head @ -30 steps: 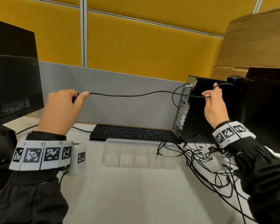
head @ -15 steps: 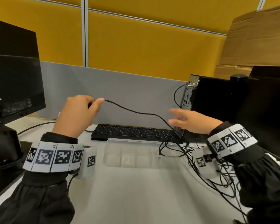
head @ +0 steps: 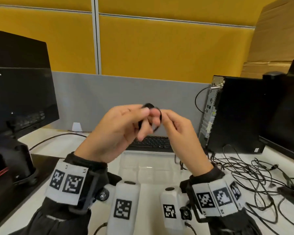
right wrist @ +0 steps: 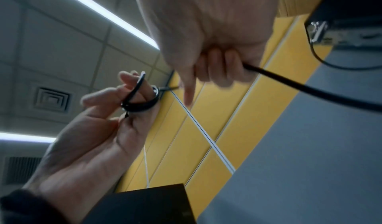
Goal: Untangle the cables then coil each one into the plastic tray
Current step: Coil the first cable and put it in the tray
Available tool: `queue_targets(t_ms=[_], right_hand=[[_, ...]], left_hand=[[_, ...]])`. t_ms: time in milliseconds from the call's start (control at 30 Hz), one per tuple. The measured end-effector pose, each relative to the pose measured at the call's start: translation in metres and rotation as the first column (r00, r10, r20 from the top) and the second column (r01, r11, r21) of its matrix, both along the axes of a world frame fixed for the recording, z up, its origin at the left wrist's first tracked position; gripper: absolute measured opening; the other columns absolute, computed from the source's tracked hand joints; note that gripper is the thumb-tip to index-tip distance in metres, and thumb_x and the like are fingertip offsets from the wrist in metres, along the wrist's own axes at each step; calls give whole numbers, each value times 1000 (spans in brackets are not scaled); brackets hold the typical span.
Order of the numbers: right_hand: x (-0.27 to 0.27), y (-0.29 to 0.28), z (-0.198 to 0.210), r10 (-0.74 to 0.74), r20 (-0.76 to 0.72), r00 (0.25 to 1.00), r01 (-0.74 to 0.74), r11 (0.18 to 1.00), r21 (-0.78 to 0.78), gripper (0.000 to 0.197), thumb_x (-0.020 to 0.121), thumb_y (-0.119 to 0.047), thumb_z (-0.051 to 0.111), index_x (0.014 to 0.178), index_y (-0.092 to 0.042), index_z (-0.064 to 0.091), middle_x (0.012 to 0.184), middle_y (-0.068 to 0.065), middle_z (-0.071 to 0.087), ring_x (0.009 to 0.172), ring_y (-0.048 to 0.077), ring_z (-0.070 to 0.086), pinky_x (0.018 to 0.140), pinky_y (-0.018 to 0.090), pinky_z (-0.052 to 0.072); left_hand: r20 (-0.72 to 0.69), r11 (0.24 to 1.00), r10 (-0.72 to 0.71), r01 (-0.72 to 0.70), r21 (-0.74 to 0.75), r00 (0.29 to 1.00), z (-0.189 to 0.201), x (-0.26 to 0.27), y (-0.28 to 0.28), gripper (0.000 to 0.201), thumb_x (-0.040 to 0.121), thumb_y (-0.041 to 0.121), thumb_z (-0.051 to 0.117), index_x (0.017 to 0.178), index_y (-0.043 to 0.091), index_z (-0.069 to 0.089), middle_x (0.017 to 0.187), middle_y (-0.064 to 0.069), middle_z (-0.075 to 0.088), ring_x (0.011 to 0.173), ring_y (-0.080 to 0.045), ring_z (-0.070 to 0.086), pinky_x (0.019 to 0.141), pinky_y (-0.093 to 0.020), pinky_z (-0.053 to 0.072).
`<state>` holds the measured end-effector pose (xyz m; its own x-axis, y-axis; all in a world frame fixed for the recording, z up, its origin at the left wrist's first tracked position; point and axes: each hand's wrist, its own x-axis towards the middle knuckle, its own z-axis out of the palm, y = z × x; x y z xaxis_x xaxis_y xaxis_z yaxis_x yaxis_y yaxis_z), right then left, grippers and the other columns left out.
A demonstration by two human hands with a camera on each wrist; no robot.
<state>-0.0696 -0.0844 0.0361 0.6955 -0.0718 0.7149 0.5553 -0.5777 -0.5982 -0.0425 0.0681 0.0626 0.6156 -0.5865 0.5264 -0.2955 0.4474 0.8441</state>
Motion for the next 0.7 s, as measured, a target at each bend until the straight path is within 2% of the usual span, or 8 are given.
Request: queue_targets(t_ms=[100, 200, 300, 367, 433, 500, 600, 700], right_hand=[[-9, -2, 2, 32, -338, 941, -132, 952, -277, 29, 101, -26, 36, 114, -27, 62, 49, -33, 50, 57, -16, 48, 59, 6, 35], [-18, 3, 0, 23, -454, 891, -246, 864, -439, 29, 101, -29, 36, 112, -30, 63, 56, -42, 49, 62, -17, 48, 63, 5, 35], [-23, 3, 4, -66, -293, 954, -98, 854, -511, 24, 98, -35, 41, 96, -33, 65, 70, -23, 62, 68, -4, 55, 68, 18, 44], [-26, -7, 9, -182, -23, 983, 149, 868, -475, 23, 96, -36, 45, 87, -29, 65, 71, -14, 61, 67, 1, 53, 65, 33, 46], [-26, -16, 12, -254, 246, 935, 331, 873, -358, 18, 94, -33, 51, 85, -26, 66, 74, -11, 62, 67, 6, 54, 61, 34, 47], [-21, -20, 8, -276, 323, 905, 358, 905, -230, 14, 94, -30, 55, 91, -24, 67, 80, -9, 65, 68, 6, 55, 60, 29, 47], [-11, -25, -3, -294, 45, 955, 296, 927, -231, 26, 96, -40, 39, 98, -34, 64, 74, -13, 62, 66, 6, 53, 64, 34, 47], [-13, -21, -5, -147, -345, 927, 5, 925, -380, 27, 98, -37, 37, 104, -37, 64, 80, -21, 61, 77, -4, 54, 76, 24, 45]], left_hand=[[-125, 954, 57, -91, -284, 991, 0, 10, 1, 18, 84, 9, 47, 95, 2, 60, 69, -3, 69, 73, -8, 66, 74, -18, 52], [18, 924, 331, -320, -211, 943, -8, 26, -4, 19, 95, 5, 41, 103, 8, 58, 86, 0, 74, 98, -13, 66, 94, -25, 48], [333, 816, 550, -577, -20, 766, -26, 34, -11, 22, 97, 22, 36, 103, 17, 57, 91, 13, 69, 105, -7, 62, 96, -27, 44], [463, 780, 519, -620, 89, 719, -32, 31, -16, 29, 92, 31, 32, 95, 19, 59, 85, 12, 69, 95, -3, 63, 92, -26, 45], [432, 864, 340, -459, 207, 835, -30, 24, -20, 40, 92, 30, 32, 87, 6, 64, 70, 1, 69, 88, -4, 64, 91, -26, 45], [323, 937, 128, -222, 271, 938, -24, 14, -19, 38, 93, 24, 38, 84, -2, 64, 61, -4, 65, 76, -8, 65, 83, -23, 48], [196, 995, 8, -28, 98, 980, -16, 3, -19, 29, 92, 17, 40, 87, 1, 63, 56, -2, 61, 53, -10, 56, 66, -18, 47], [102, 971, 207, -191, -145, 973, -17, 7, -23, 25, 98, 15, 39, 93, 4, 62, 64, 0, 68, 68, -9, 65, 73, -19, 50]])
